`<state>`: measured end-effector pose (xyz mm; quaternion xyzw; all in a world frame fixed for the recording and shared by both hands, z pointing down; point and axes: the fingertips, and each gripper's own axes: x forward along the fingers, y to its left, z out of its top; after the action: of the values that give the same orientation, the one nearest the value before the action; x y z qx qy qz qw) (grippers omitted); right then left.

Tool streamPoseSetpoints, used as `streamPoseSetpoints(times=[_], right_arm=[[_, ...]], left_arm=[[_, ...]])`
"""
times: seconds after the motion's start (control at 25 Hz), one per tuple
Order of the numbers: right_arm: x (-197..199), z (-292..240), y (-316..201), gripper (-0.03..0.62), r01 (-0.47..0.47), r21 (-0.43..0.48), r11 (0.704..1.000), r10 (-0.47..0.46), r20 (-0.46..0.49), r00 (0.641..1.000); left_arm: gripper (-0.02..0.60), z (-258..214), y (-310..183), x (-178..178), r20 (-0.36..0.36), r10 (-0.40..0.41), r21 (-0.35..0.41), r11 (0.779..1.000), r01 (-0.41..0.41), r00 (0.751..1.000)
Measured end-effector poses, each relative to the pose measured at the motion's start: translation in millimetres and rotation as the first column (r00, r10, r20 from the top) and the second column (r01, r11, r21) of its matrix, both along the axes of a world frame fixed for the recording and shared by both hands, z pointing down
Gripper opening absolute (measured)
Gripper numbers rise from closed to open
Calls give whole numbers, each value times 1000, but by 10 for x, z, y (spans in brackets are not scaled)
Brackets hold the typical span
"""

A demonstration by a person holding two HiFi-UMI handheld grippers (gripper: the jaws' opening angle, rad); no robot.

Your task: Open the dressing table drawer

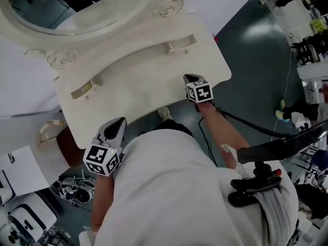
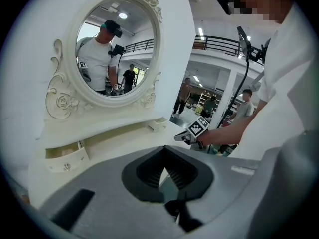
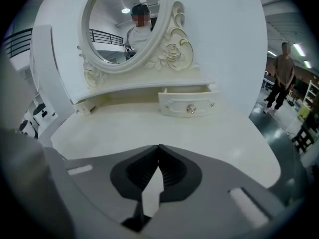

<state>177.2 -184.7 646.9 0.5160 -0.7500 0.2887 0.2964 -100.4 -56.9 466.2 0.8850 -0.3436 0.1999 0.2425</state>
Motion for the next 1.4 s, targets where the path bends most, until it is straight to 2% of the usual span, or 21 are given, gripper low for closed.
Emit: streamPoseSetpoints(times=[0.24, 0.64, 0.88, 1.4], right_arm=[[-475, -98, 547, 2, 69, -30, 997, -69, 2, 998], [-1278, -385, 1255, 2, 187, -1, 982, -187, 28, 982], [-1538, -488, 1486, 1, 209, 16, 978, -210, 31, 977], [-1931, -649, 1830, 0, 285, 54, 957, -286, 4, 958]], left_arm=[[3, 17, 275, -283, -17, 19, 3, 1000, -19, 1000], [3, 96, 777, -682, -21, 42, 4, 999, -42, 999], [3, 150, 996, -894, -21, 45, -2, 999, -45, 999], [3, 272, 1331, -1091, -39, 41, -10, 999, -42, 998]])
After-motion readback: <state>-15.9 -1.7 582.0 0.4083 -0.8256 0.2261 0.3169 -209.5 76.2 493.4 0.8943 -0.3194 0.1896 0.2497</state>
